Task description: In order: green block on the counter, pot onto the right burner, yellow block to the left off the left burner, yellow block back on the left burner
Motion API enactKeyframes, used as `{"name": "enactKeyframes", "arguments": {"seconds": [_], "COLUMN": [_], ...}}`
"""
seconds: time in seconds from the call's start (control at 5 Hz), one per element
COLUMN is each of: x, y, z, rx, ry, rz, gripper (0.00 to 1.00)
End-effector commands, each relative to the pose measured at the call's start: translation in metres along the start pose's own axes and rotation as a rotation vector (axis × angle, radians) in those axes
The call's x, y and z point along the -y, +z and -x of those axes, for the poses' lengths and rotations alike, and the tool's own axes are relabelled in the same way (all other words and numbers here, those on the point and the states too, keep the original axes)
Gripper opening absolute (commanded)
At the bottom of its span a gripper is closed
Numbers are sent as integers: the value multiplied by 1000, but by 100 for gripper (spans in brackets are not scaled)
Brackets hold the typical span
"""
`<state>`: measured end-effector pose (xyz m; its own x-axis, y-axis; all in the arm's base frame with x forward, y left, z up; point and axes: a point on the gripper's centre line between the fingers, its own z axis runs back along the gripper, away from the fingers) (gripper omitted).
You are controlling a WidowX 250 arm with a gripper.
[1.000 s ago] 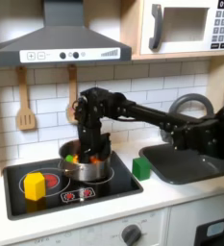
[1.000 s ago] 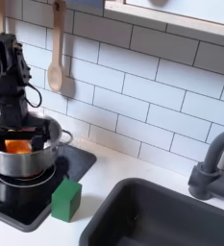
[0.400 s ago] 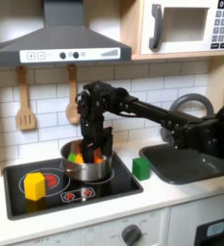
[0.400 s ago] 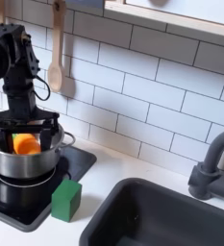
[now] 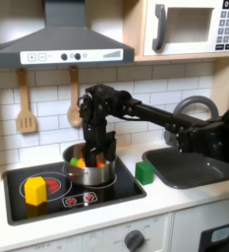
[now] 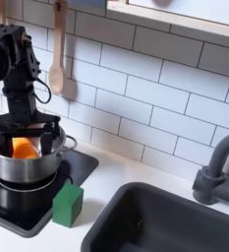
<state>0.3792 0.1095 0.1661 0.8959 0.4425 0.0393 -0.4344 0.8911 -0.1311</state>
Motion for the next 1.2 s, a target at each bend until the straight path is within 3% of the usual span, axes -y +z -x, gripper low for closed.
{"name": "enactKeyframes", "arguments": {"seconds": [0.0, 0.4, 0.8, 1.0], "x": [0, 1, 0, 3], "y": [7, 7, 18, 32], "z": [9, 20, 22, 16], "rx": [11, 7, 43, 116], "ry": [-5, -17, -29, -34], "rz": [4, 4, 23, 111], "gripper": [100, 100, 100, 100]}}
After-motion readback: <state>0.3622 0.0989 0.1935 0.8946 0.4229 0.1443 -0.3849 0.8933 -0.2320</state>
